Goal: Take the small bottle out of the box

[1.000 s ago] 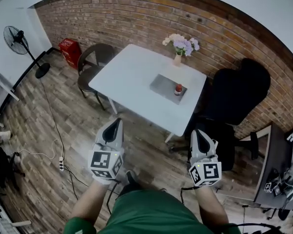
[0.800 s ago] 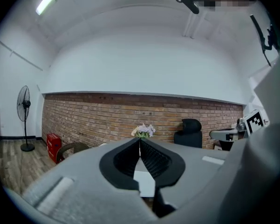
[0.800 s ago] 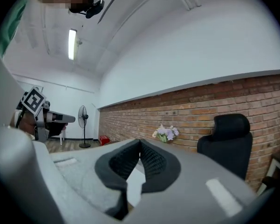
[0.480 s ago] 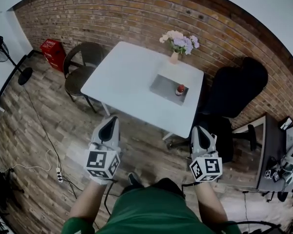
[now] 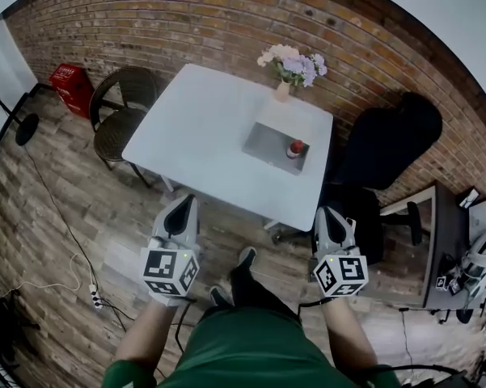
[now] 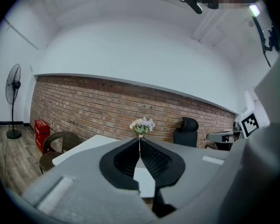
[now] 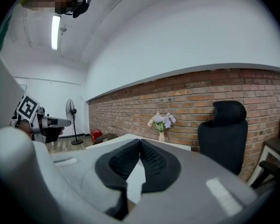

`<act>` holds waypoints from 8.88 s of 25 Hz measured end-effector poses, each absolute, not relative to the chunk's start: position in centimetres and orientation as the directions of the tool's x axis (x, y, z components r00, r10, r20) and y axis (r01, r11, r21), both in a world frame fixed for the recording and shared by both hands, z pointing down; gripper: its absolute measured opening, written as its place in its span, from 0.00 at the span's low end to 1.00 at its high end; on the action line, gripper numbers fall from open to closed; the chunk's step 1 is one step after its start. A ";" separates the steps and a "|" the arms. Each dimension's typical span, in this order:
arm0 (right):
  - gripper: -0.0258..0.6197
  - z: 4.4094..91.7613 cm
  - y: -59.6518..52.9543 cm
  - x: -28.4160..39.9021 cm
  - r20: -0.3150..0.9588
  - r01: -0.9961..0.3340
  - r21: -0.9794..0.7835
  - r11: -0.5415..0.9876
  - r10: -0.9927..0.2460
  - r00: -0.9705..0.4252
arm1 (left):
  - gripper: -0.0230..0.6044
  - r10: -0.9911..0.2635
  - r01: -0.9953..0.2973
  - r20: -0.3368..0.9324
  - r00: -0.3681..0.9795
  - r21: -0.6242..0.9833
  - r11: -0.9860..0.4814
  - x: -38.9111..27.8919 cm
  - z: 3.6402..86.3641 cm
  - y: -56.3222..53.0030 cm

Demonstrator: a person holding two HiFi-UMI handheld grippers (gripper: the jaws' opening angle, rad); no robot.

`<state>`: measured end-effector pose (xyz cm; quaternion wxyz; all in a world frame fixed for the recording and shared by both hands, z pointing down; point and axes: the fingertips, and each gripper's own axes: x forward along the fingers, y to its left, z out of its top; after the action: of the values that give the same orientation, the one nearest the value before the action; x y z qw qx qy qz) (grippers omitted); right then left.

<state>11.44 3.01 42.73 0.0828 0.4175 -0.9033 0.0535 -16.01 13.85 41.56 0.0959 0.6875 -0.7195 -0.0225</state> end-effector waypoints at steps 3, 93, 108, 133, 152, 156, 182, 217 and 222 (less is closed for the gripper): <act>0.04 43.9 0.8 10.5 0.203 -0.759 -0.076 0.647 -0.735 -0.647 | 0.06 -0.991 -0.988 0.120 -0.052 0.140 0.069 -17.2 41.4 12.5; 0.38 70.7 -27.3 2.7 0.872 -0.824 0.060 0.564 -0.432 -0.232 | 0.06 -0.842 -0.935 0.423 0.334 0.263 -0.238 -22.3 51.8 -16.9; 0.38 64.3 -26.7 3.4 0.739 -0.853 -0.026 0.521 -0.564 -0.368 | 0.06 -0.808 -0.910 0.429 0.403 0.278 -0.306 -18.3 52.1 -16.6; 0.38 53.0 -22.5 3.5 0.504 -0.830 -0.268 0.489 -0.663 -0.553 | 0.06 -0.774 -0.873 0.409 0.484 0.291 -0.392 -13.4 51.4 -16.4; 0.38 47.5 -20.8 4.6 0.328 -0.772 -0.434 0.464 -0.717 -0.615 | 0.06 -0.771 -0.867 0.402 0.493 0.297 -0.399 -12.7 50.8 -15.7; 0.38 46.4 -20.4 4.9 0.287 -0.755 -0.464 0.463 -0.728 -0.622 | 0.06 -0.771 -0.867 0.403 0.493 0.301 -0.397 -12.7 50.8 -15.5; 0.38 39.4 -19.2 6.8 -0.041 -0.516 -0.716 0.470 -0.766 -0.641 | 0.06 -0.814 -0.873 0.347 0.466 0.330 -0.359 -14.4 48.0 -16.4; 0.38 38.6 -19.1 6.0 -0.145 -0.397 -0.763 0.510 -0.733 -0.664 | 0.06 -0.806 -0.880 0.383 0.452 0.340 -0.332 -14.8 49.2 -17.0; 0.38 38.8 -19.1 6.0 -0.134 -0.399 -0.767 0.502 -0.734 -0.666 | 0.06 -0.806 -0.880 0.383 0.451 0.340 -0.331 -14.8 49.1 -17.0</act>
<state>6.03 -19.10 38.77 -0.2284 0.3387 -0.8361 0.3662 -14.78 -16.98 49.06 0.2554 0.8126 -0.5189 0.0724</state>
